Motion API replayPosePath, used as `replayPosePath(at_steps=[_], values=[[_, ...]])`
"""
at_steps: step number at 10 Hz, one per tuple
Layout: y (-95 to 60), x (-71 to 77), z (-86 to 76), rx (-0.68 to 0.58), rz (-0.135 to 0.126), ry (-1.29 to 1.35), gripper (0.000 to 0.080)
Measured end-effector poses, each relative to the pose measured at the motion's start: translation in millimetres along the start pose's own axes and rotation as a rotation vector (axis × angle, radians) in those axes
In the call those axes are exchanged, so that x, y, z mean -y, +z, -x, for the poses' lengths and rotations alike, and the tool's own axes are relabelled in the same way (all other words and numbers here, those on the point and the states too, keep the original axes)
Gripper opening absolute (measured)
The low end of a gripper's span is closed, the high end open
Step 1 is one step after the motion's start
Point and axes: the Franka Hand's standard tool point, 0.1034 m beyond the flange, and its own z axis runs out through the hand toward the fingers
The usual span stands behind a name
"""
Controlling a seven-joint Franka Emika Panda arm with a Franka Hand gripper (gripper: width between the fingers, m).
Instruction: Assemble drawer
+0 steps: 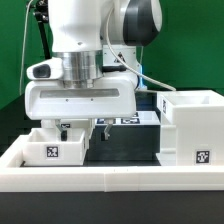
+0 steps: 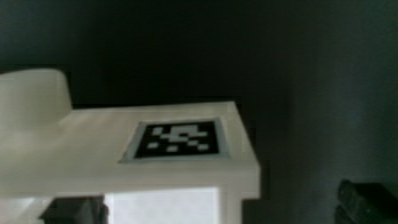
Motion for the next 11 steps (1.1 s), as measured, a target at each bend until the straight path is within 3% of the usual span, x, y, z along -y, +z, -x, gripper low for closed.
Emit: replayPosePath(at_steps=[4,6,11], values=[[0.6,-0.5,0.5,0.001,0.0,-0.003,0.0649],[9.2,-6.2,9.4,0.016,0.001,-0.066,0.0649],[15.0,-1.6,10.6,0.005,0.007,-0.075,0.0649]])
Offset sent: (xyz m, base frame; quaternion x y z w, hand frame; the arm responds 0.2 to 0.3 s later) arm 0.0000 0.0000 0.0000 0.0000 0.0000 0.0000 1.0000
